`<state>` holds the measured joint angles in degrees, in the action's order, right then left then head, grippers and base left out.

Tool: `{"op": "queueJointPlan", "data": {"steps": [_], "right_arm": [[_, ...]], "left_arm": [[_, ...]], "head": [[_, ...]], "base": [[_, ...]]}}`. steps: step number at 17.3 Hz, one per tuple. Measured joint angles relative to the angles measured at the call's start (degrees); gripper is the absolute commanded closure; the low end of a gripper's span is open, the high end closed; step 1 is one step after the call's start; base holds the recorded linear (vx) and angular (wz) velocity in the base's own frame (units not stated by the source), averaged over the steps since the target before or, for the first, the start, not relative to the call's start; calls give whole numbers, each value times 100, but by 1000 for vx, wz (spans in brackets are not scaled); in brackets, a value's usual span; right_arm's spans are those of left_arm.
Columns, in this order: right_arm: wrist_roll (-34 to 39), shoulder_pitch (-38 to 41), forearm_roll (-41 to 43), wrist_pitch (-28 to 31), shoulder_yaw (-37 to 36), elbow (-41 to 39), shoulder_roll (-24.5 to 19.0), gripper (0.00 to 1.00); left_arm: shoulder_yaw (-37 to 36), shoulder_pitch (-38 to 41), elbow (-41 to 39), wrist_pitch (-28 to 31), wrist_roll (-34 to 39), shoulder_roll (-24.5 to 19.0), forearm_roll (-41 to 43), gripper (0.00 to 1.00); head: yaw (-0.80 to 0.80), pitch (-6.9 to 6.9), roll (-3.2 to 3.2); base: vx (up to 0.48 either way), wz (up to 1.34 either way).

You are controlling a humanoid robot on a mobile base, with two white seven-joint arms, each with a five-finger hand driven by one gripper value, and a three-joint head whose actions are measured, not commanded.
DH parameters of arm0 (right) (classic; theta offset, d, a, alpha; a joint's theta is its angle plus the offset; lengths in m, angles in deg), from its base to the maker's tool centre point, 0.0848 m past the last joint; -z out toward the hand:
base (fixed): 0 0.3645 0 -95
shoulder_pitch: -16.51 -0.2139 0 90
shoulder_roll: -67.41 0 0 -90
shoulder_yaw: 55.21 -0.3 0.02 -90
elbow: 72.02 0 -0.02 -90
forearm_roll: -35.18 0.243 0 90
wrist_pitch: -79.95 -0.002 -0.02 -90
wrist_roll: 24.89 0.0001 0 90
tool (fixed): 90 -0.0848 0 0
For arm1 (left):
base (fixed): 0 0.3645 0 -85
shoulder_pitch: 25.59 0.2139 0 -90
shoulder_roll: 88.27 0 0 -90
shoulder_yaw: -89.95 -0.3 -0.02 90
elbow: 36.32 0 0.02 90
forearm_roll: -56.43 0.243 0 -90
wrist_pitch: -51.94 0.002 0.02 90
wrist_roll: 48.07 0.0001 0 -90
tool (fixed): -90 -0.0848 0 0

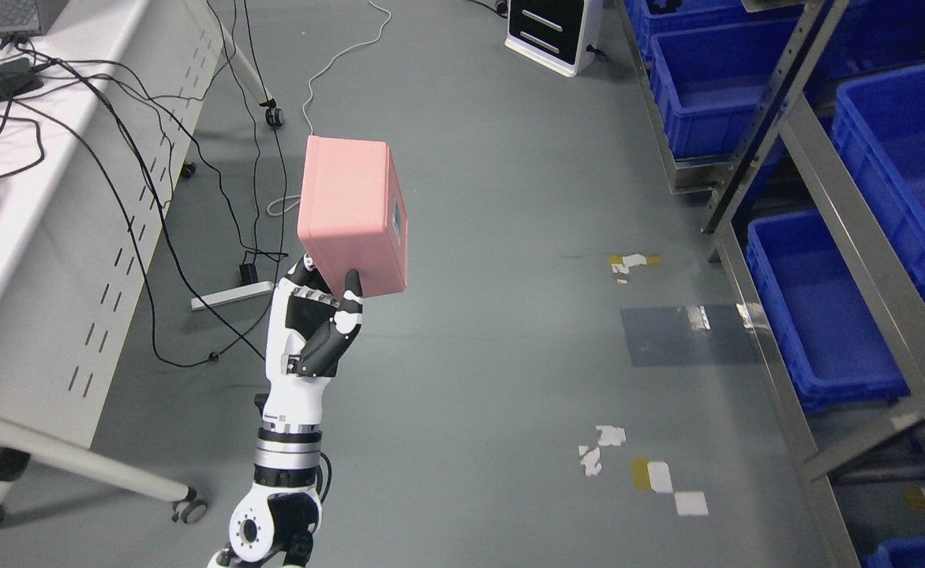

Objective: Place storage box into left shelf container
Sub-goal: 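Carry the pink box in the left hand while turning toward the bin rack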

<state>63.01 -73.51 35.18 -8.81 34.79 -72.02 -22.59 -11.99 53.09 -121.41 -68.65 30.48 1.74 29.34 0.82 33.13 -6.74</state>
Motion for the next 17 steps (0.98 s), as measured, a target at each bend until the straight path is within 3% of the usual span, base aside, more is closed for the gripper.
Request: {"op": "queueJointPlan", "data": {"steps": [13, 17], "right_arm": [[-36, 0, 0, 0, 0, 0, 0, 0], [-36, 0, 0, 0, 0, 0, 0, 0]], "left_arm": [[229, 565, -55, -278, -607, -1, 556, 100], [78, 716, -49, -292, -761, -1, 824, 100]], "head": [[0, 3, 0], [0, 3, 0]], "base": [[626, 33], [482, -570]]}}
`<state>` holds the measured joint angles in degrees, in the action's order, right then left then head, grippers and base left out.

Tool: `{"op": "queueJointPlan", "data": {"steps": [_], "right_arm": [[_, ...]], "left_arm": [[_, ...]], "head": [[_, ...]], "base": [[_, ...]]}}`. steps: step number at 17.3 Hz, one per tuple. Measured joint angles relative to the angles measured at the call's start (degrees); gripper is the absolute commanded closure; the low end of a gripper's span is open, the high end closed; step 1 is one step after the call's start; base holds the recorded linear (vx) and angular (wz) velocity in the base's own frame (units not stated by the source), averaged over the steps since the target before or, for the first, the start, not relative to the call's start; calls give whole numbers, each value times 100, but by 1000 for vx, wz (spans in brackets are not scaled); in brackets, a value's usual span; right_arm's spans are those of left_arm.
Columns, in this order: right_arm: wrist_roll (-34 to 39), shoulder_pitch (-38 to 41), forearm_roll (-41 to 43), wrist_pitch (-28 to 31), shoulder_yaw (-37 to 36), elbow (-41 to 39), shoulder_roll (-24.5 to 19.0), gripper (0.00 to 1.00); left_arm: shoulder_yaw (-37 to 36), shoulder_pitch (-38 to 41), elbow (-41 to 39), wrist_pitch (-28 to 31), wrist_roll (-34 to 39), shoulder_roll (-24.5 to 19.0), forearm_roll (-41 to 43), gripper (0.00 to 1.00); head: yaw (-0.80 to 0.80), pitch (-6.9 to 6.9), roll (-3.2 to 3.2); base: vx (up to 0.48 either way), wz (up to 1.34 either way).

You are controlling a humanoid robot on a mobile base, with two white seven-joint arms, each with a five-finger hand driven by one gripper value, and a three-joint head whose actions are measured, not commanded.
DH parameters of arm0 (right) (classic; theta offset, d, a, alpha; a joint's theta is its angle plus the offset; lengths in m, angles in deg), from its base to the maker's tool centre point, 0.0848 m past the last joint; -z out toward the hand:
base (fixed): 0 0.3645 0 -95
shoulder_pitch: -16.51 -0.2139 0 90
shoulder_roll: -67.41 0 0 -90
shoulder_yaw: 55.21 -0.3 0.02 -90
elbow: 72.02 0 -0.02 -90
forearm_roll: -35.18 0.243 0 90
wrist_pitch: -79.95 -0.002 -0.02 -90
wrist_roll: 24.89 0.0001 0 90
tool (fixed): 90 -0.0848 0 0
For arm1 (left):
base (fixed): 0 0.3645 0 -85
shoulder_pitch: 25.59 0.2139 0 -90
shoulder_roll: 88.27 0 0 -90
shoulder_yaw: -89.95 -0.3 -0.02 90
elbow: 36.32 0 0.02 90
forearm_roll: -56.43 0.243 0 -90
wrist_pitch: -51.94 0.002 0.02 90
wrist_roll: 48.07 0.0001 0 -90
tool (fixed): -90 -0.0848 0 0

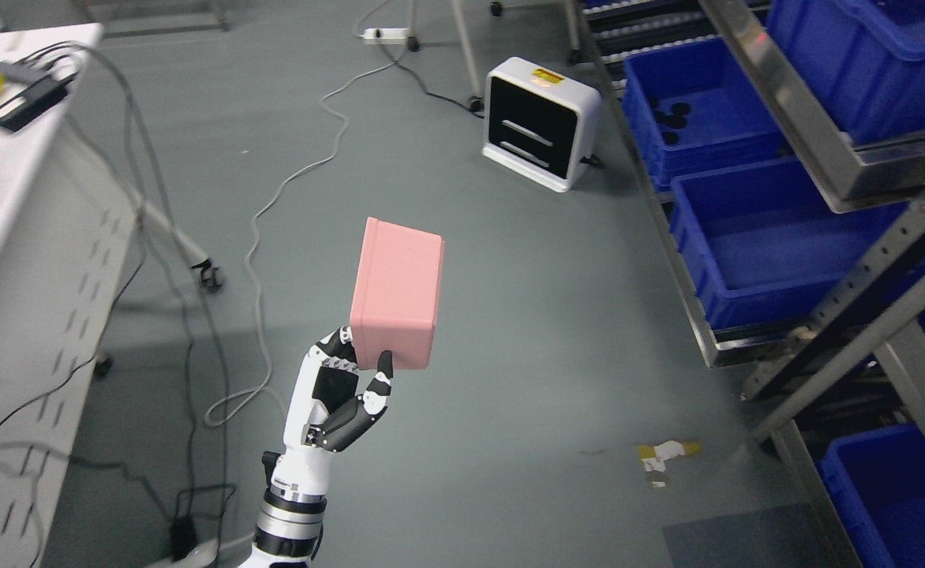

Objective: Place storage box into left shelf container
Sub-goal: 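Carry the pink box in the left hand while turning toward the bin rack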

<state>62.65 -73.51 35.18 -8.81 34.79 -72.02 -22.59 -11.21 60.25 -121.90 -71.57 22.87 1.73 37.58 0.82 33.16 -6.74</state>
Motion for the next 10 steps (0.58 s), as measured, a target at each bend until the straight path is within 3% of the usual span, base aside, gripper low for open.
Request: {"op": "queueJointPlan", "data": {"steps": [10], "right_arm": [[-2, 3, 0, 0, 0, 0, 0, 0]], "left_arm": [[-425, 354, 32, -76, -347, 0, 505, 100]], "head": [[0, 0, 0]], "base": [[279, -1229]]}}
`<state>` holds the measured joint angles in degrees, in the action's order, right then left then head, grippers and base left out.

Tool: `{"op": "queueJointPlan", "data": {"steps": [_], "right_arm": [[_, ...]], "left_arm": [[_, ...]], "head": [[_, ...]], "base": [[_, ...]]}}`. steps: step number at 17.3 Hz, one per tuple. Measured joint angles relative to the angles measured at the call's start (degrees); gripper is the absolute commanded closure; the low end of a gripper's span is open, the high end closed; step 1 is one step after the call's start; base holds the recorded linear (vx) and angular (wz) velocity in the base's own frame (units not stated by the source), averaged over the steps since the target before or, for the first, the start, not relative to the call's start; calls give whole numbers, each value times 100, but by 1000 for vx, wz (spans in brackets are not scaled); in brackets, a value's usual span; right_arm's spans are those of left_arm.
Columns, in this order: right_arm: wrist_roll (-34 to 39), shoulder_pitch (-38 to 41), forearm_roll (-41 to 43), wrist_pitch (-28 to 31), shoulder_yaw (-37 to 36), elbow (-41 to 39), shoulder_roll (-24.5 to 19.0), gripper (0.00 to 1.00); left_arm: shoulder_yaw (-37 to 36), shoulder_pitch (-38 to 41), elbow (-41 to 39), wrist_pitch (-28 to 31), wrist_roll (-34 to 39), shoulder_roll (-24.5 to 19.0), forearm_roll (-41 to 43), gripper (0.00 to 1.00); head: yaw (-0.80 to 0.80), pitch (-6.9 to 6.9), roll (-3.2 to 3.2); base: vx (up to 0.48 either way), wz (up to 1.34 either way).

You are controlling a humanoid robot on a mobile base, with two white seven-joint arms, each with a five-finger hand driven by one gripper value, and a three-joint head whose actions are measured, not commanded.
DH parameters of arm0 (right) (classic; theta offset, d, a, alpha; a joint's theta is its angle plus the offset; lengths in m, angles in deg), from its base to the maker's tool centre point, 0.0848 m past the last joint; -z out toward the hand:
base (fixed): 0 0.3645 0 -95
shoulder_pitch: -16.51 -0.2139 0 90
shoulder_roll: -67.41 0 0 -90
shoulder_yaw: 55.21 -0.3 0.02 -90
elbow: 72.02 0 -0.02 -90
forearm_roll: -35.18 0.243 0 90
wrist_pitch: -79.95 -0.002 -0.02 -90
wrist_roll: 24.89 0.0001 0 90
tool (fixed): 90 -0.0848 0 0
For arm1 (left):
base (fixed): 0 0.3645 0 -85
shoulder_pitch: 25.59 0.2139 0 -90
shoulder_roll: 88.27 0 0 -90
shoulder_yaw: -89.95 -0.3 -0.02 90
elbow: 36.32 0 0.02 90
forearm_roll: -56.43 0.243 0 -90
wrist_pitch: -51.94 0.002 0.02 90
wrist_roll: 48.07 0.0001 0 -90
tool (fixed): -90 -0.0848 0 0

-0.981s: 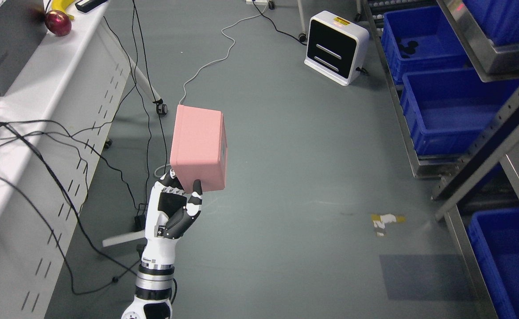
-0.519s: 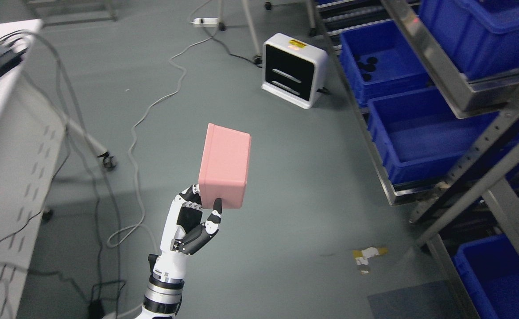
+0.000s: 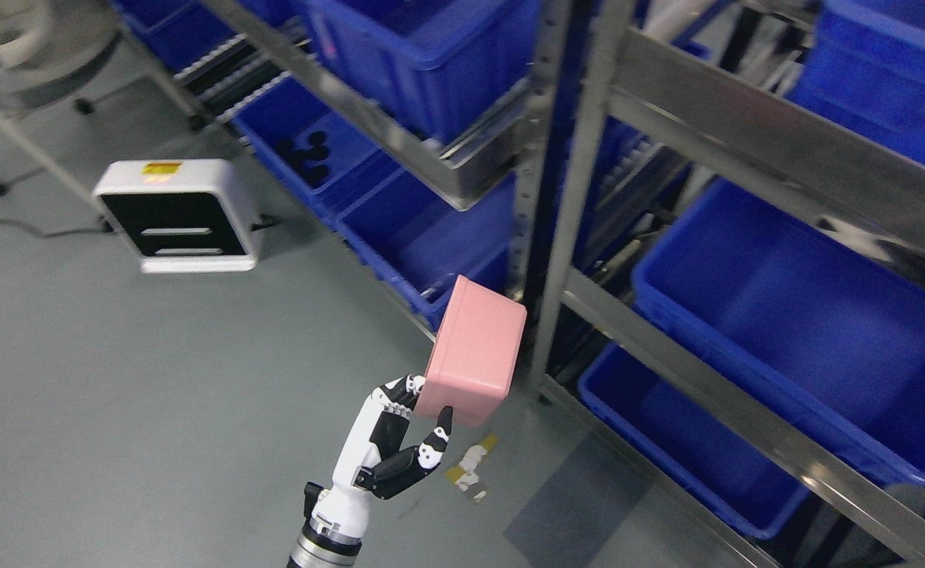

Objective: Place storage box into left shelf container
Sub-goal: 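Carry the pink box in the left hand while turning toward the bin rack, then lower the pink box into the blue bin and release it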

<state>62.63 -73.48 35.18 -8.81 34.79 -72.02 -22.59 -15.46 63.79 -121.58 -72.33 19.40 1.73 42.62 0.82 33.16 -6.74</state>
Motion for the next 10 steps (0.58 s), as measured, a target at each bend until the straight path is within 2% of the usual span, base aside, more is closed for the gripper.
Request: {"op": "queueJointPlan", "data": {"steps": [6, 10], "right_arm": [[0, 0, 0, 0, 0, 0, 0, 0], [0, 0, 0, 0, 0, 0, 0, 0]], "left_arm": [[21, -37, 6, -5, -34, 0, 145, 100], [192, -630, 71, 747, -199, -136, 582, 100]], "head": [[0, 0, 0], [0, 0, 0]], "base": [[211, -943], [163, -694]]}}
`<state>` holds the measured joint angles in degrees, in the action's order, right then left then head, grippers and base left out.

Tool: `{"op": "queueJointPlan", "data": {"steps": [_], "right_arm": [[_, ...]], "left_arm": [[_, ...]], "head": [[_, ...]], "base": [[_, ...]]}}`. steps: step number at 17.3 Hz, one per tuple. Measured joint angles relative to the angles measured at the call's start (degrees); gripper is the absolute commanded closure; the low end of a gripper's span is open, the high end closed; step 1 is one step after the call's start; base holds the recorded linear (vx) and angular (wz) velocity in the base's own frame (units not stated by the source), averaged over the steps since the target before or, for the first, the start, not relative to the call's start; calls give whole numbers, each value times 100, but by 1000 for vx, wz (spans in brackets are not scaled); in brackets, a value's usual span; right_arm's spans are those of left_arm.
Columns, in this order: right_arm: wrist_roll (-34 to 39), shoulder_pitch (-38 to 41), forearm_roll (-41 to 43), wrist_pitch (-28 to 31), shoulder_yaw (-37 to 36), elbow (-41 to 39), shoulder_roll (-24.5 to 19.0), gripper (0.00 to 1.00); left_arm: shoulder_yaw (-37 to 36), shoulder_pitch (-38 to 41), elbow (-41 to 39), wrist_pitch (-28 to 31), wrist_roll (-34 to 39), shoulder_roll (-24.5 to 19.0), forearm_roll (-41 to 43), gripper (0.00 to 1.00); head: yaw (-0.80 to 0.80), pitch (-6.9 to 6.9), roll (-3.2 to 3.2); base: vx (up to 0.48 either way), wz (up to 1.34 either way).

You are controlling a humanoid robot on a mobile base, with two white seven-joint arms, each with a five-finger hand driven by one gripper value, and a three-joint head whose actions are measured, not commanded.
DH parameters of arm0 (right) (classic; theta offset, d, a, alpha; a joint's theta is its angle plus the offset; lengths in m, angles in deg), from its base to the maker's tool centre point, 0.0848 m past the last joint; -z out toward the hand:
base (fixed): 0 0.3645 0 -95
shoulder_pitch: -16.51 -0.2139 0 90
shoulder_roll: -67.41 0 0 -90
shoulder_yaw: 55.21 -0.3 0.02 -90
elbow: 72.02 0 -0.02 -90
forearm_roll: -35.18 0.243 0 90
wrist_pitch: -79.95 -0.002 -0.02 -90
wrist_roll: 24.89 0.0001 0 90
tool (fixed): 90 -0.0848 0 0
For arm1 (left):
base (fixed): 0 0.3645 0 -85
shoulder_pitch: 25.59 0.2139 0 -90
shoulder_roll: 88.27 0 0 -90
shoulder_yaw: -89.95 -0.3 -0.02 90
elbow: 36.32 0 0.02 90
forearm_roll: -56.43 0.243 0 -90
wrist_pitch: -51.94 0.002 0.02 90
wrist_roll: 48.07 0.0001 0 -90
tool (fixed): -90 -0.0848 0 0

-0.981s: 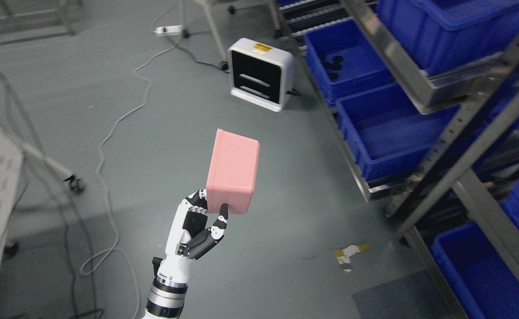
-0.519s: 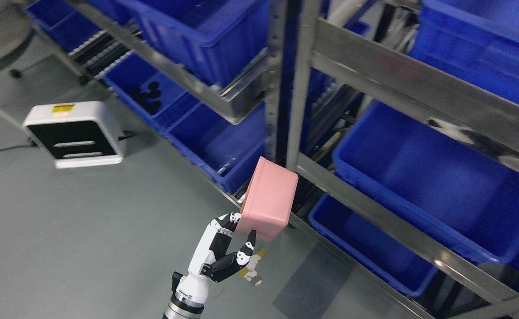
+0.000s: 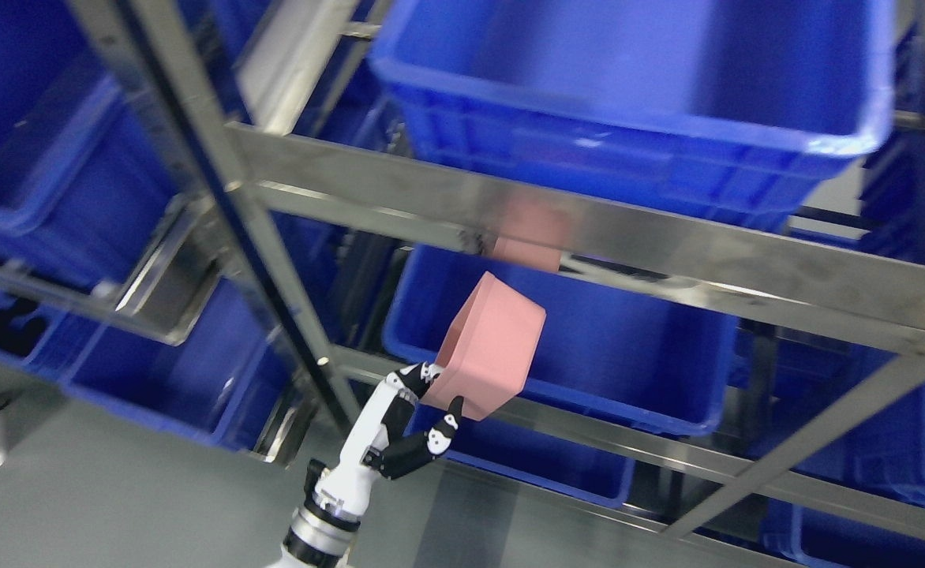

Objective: Place storage box into left shelf container
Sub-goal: 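Lower the pink box into the blue bin and release it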

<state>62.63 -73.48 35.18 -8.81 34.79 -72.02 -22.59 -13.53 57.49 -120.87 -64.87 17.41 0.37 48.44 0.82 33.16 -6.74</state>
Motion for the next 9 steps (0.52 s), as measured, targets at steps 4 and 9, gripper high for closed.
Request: {"op": "queueJointPlan", "data": {"steps": [4, 9], "right_arm": [[0, -1, 0, 0, 0, 0, 0, 0], [0, -2, 0, 0, 0, 0, 0, 0]], "left_arm": [[141, -890, 204, 731, -422, -269, 525, 99], [237, -1822, 716, 929, -934, -430, 1708, 89]], "head": [[0, 0, 0], [0, 0, 0]], "base": [[115, -471], [70, -263]]}}
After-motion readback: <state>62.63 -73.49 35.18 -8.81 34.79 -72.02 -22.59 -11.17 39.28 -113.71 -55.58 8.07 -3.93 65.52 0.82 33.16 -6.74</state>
